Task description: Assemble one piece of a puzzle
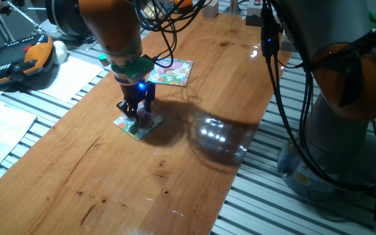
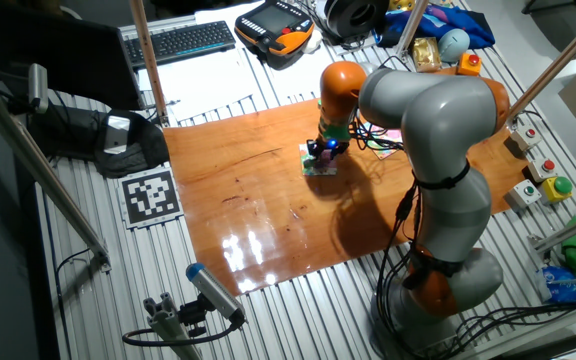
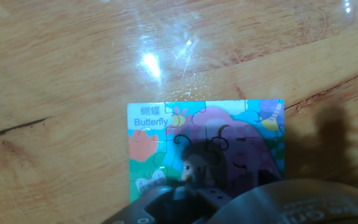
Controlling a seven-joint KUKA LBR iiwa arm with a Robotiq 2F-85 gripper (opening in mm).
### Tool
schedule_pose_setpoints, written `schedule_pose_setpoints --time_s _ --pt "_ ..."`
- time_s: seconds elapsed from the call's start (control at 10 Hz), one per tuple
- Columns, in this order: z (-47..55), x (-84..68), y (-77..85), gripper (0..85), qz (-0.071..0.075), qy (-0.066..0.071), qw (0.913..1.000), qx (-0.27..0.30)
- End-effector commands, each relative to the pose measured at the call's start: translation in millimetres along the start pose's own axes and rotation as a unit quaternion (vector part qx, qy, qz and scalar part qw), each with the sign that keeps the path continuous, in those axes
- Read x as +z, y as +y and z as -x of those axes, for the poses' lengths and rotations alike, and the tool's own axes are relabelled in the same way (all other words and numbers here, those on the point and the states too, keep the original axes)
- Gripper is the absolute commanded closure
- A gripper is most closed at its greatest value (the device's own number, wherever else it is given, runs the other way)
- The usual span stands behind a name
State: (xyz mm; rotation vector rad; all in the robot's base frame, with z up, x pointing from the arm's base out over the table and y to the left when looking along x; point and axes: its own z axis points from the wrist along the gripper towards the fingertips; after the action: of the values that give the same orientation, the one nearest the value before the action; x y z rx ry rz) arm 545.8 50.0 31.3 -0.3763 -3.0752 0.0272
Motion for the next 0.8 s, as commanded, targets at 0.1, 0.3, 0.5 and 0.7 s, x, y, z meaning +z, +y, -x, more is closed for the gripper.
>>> schedule_pose_setpoints --time_s 0.1,0.3,0.5,0.7 --pt "0.6 -0.6 -1.2 85.0 0.001 0.008 0.9999 -0.012" --pt "0.5 -1.7 -1.9 85.0 0.001 0.009 0.9999 -0.013" --pt "0.9 -2.9 -2.7 85.0 -0.001 0.009 0.9999 -0.014" --pt "1.8 -4.0 -5.4 85.0 -0.003 0.007 0.9999 -0.011"
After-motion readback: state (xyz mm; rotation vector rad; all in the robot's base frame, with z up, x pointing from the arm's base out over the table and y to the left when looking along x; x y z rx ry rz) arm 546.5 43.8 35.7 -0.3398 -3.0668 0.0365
